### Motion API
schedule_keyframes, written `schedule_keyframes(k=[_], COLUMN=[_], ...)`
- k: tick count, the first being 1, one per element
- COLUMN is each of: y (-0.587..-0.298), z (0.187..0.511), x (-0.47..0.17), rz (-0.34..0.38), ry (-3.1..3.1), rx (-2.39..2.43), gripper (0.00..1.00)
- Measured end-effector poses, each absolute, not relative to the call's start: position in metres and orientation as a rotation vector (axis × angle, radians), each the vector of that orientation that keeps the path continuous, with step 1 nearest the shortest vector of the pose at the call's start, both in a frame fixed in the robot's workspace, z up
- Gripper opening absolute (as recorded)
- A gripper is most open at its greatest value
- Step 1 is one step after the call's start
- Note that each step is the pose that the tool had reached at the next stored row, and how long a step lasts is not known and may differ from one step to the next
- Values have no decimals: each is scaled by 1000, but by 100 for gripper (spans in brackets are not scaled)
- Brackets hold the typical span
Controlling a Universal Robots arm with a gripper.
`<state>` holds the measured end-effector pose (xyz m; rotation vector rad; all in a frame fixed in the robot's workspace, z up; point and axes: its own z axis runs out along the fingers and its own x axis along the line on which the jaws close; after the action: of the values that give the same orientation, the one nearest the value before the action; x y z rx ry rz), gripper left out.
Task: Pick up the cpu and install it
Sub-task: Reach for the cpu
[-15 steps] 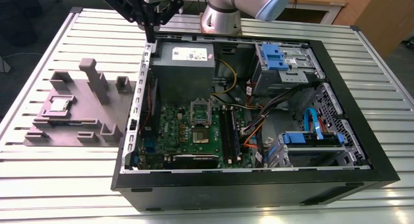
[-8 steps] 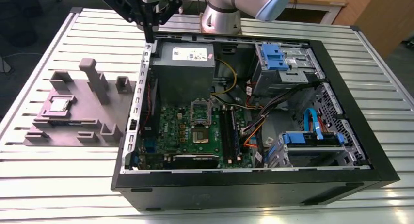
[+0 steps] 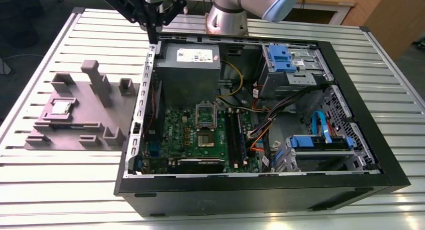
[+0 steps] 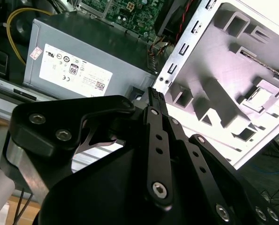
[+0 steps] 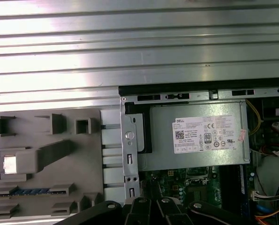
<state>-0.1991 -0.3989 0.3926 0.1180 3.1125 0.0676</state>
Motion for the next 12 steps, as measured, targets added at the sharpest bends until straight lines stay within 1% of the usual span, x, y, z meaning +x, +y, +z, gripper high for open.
schedule_keyframes(k=[12], y=[-399], z=[393], x=[-202], rz=[68], ry=[3113], rx=[118], gripper=[11])
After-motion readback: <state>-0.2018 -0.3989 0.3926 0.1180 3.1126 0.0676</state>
